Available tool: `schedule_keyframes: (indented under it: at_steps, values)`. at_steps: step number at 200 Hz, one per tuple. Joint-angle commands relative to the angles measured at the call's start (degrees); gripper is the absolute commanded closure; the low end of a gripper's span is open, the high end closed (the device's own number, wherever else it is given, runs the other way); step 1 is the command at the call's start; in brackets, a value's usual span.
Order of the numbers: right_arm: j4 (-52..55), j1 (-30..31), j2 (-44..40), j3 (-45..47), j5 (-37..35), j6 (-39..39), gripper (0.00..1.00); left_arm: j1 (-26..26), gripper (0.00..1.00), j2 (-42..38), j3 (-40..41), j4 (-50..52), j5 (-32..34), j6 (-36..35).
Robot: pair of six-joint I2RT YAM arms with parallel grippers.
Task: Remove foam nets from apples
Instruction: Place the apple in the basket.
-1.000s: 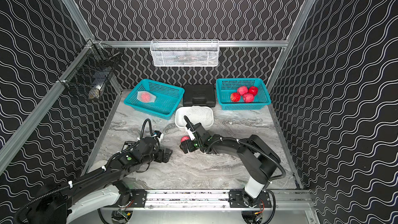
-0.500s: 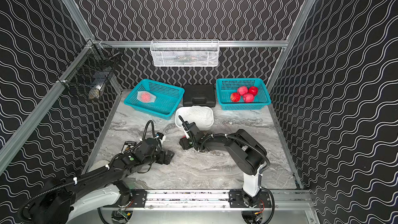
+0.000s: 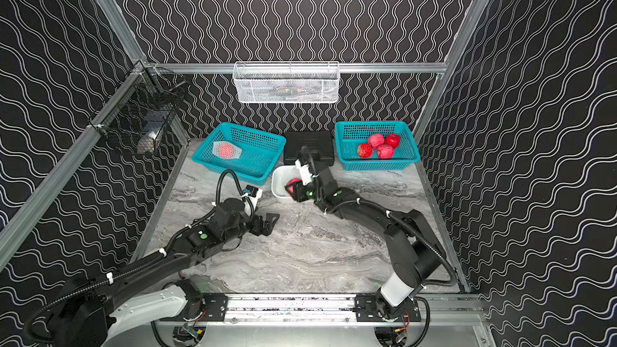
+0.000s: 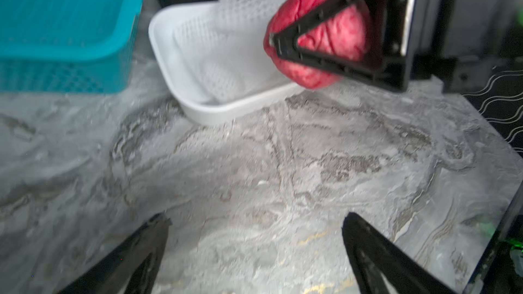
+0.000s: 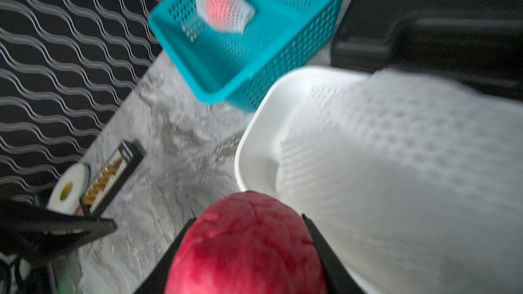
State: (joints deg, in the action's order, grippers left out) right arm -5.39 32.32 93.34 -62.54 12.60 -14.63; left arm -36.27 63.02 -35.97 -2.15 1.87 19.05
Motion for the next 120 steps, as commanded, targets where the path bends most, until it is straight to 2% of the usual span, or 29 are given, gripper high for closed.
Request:
schedule_keyframes:
  at_steps: [1, 43, 54, 66, 92, 120]
  values:
    - [4.5, -6.8, 1.5, -6.6, 2.7, -2.2, 0.62, -1.2, 0.01, 4.9, -5.2, -9.7, -2.3, -3.8]
    - [13.5, -23.8, 10.7, -20.5, 4.8, -1.3, 0.61, -5.1, 0.01, 20.7, -19.8, -10.1, -5.5, -6.5]
    - [13.6, -27.7, 13.3, -23.2, 4.8, -2.1, 0.59, -5.5, 0.01, 23.9, -22.6, -9.9, -6.5, -6.6]
    - [12.5, -31.5, 16.6, -25.9, 5.1, -2.3, 0.61, -5.8, 0.01, 26.8, -25.3, -9.5, -7.8, -6.6]
    - [16.7, -36.9, 25.7, -35.8, 3.2, -0.9, 0.63, -6.0, 0.01, 30.1, -27.7, -8.5, -6.8, -5.8]
    - [17.2, -40.0, 32.6, -42.7, 1.2, 0.0, 0.62, -5.9, 0.01, 29.3, -25.9, -9.1, -2.9, -4.8]
